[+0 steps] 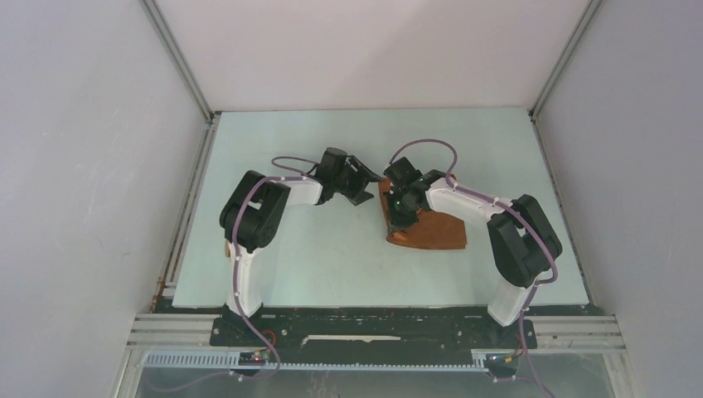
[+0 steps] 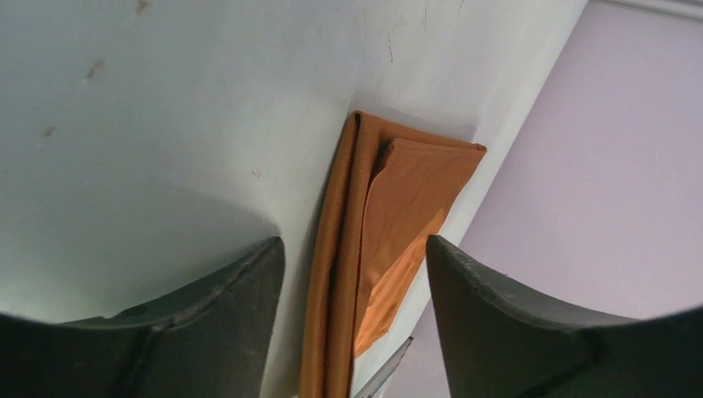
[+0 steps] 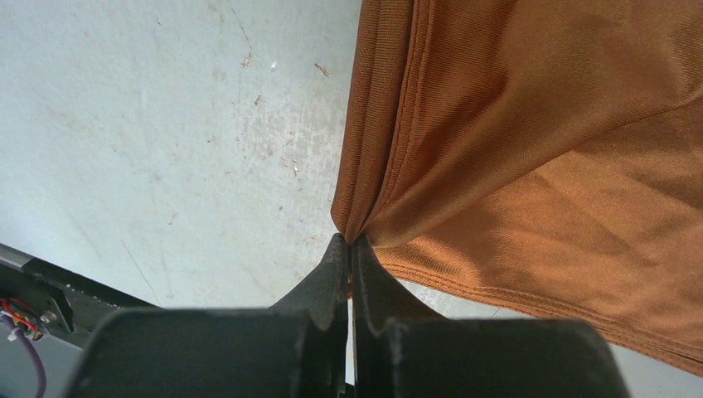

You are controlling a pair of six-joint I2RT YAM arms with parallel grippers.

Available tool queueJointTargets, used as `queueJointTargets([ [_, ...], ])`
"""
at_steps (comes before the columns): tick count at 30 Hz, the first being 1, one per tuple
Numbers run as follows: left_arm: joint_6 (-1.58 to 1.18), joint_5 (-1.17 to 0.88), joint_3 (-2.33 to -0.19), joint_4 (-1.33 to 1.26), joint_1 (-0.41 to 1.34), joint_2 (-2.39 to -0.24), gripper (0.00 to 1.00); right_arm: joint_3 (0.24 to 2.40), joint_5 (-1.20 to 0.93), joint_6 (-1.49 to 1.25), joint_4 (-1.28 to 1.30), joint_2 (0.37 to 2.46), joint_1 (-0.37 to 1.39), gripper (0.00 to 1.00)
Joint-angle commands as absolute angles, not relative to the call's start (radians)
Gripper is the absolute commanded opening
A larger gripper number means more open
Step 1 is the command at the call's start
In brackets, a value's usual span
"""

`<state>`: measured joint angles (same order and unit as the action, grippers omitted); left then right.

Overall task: Fold the napkin into a case and place the utensils inside
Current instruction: Pick up the upper triangle-folded napkin from the center of the board.

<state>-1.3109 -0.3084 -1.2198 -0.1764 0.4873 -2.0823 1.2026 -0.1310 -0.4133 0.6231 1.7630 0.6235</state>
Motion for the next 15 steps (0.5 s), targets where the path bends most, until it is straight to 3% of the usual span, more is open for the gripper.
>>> queueJointTargets([
  [1,-1.300,-0.262,-1.226,-0.224,0.502,-2.118,0.67,1.203,-0.138,-0.396,0.598,1.706,0.611,0.00],
  [8,-1.278,-0.270,-1.246,-0.243,0.506,-2.172,0.61,1.204,-0.138,-0.397,0.603,1.700,0.604,0.00],
  [12,-1.276,-0.277,-1.250,-0.247,0.506,-2.189,0.49,1.203,-0.143,-0.399,0.601,1.699,0.600,0.00],
  [15,-1.269,-0.270,-1.255,-0.248,0.506,-2.190,0.49,1.203,-0.141,-0.399,0.603,1.700,0.600,0.00],
])
